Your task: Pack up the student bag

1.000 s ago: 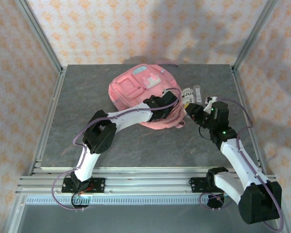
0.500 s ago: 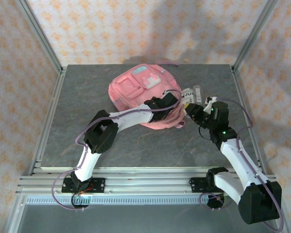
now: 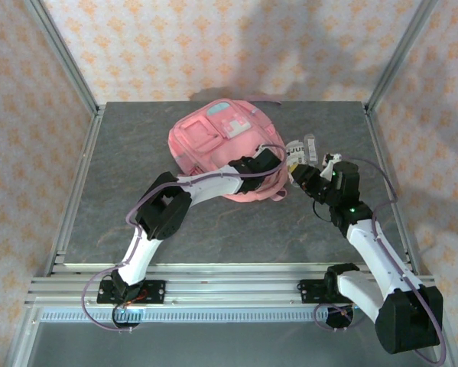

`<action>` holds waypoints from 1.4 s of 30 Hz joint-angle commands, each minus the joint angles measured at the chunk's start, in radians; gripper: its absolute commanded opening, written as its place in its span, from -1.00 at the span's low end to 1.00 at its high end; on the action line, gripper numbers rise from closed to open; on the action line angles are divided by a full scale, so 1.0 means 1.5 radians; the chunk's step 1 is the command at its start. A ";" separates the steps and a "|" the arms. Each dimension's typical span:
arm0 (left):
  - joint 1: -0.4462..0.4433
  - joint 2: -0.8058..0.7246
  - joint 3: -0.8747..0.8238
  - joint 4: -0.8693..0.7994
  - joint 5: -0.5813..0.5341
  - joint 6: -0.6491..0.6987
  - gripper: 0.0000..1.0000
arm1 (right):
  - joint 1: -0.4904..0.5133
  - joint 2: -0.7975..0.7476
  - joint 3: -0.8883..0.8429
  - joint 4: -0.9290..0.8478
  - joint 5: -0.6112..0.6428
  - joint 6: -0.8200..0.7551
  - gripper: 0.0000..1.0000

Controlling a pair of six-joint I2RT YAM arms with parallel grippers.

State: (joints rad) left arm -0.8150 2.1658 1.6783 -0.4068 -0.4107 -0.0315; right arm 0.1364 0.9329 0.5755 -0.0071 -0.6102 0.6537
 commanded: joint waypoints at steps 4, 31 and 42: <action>0.051 -0.099 0.071 -0.083 -0.004 0.000 -1.00 | -0.004 -0.003 -0.018 0.060 -0.017 0.018 -0.35; 0.086 -0.226 -0.047 -0.040 0.200 -0.076 0.24 | 0.056 0.169 0.055 0.155 -0.075 0.021 -0.38; 0.023 -0.094 -0.060 -0.034 0.091 -0.005 0.47 | -0.019 0.064 -0.015 0.104 -0.078 0.013 -0.37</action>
State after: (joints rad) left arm -0.7925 1.9881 1.5723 -0.4740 -0.2028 -0.0734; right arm 0.1120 1.0466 0.5705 0.1566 -0.7261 0.6941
